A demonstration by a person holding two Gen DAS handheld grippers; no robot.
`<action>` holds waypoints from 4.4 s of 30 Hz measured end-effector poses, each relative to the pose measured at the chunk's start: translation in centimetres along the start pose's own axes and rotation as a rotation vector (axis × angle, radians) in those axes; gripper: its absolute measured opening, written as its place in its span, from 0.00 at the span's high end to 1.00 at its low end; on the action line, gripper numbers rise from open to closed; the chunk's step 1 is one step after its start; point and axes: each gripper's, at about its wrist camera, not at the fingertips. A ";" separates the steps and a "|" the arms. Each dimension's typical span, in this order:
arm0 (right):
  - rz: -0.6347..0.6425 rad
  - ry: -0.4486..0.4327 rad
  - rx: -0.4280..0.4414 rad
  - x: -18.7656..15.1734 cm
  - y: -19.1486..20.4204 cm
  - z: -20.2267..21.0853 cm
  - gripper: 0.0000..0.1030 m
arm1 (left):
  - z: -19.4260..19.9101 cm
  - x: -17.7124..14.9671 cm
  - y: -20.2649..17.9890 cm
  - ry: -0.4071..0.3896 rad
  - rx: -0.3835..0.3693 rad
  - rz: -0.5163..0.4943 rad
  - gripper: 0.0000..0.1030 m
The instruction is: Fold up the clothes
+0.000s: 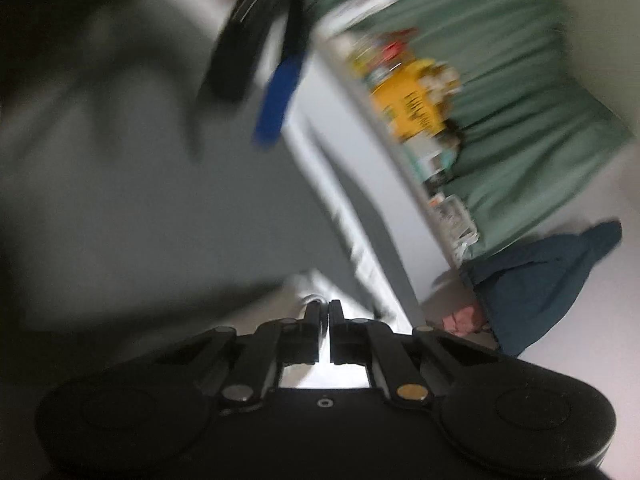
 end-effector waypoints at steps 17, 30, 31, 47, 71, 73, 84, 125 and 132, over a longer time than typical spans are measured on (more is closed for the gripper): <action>-0.493 0.108 0.271 2.4 1.8 -6.3 0.73 | 1.2 -3.4 8.8 -0.103 0.045 0.447 0.05; -0.526 0.273 0.072 -0.9 -5.6 7.0 0.58 | -5.3 -2.4 6.1 0.139 0.021 0.212 0.42; -0.538 0.288 0.050 -1.1 -6.2 8.1 0.57 | -5.5 -2.5 6.2 0.144 0.024 0.217 0.51; -0.794 0.343 -0.258 -4.7 -11.6 14.5 0.56 | -3.2 -1.1 3.8 0.153 0.260 0.355 0.99; -0.748 0.891 0.106 -10.4 -14.1 16.5 0.37 | -2.3 0.5 2.9 0.272 0.606 0.046 0.45; -0.694 0.896 0.190 -10.5 -12.7 16.0 0.41 | -2.3 2.7 -0.1 0.168 0.598 -0.095 0.45; -0.348 0.866 0.318 -9.3 -7.1 13.1 0.57 | -13.2 7.2 -15.7 0.108 0.213 -0.527 0.45; -1.537 0.805 -0.110 -13.7 -16.9 9.3 0.96 | -17.1 3.3 -12.4 0.203 0.159 -0.399 0.45; -1.548 0.881 -0.125 -15.5 -16.4 6.9 0.78 | -17.0 2.9 -10.9 0.216 0.186 -0.346 0.45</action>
Point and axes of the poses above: each gripper's, at about its wrist camera, not at the fingertips, and z roughly against the way its jaws point, y to its left, x to its top, and after that the axes turned 12 degrees about -y, right-handed
